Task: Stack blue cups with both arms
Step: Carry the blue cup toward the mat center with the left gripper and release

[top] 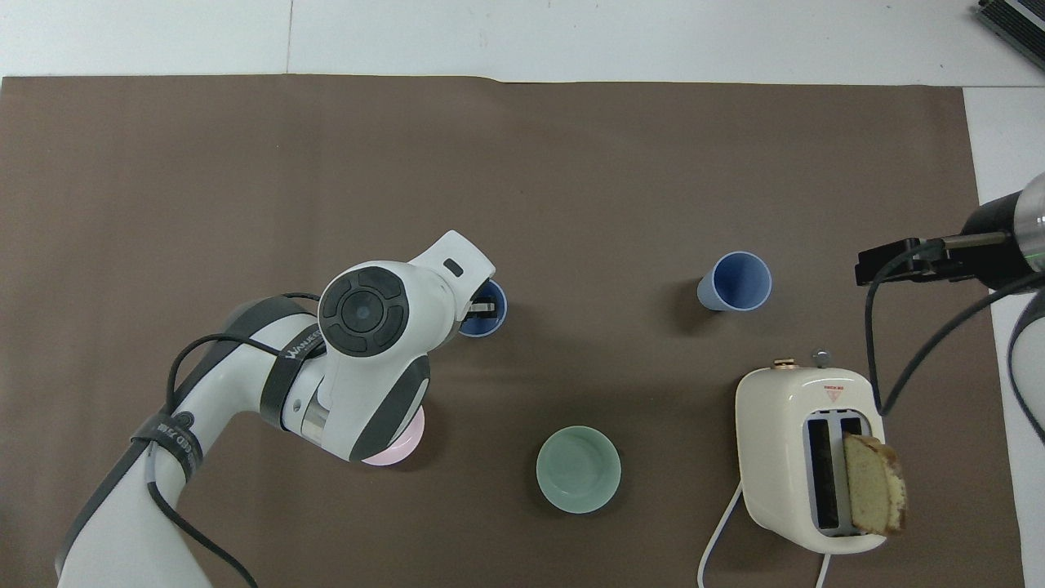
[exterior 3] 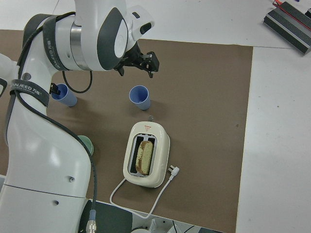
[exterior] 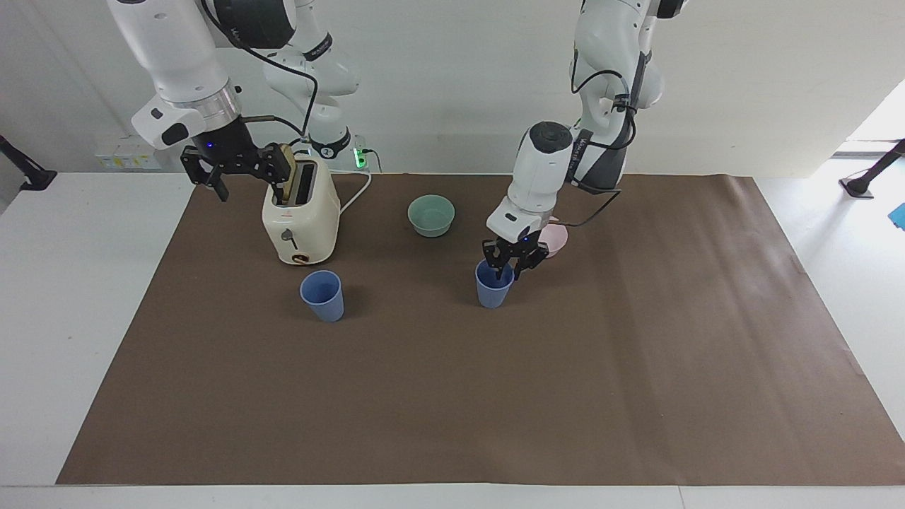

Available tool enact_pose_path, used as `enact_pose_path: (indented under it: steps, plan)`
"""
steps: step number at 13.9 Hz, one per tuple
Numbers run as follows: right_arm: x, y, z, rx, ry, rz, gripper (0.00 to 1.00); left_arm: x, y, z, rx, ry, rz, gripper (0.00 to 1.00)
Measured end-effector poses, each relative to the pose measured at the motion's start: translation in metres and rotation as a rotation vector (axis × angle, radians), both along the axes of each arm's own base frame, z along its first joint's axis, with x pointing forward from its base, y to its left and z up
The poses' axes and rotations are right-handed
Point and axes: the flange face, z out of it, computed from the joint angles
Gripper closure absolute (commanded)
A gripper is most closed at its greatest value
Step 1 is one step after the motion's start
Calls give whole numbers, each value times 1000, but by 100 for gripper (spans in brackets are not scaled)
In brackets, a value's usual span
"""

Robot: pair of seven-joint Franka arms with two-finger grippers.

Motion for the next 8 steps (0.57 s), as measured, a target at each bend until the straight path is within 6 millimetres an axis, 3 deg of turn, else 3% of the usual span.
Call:
enact_pose_path:
  steps: [3,5,8]
  plan:
    - [7,0,-27,2,-30,-1,0,3,4,9,0,0,8,0]
    - [12,2,-59,4,-41,2,0,6,17,30,6,12,21,0]
    - [20,6,-114,8,-23,9,0,11,66,77,22,38,4,0]
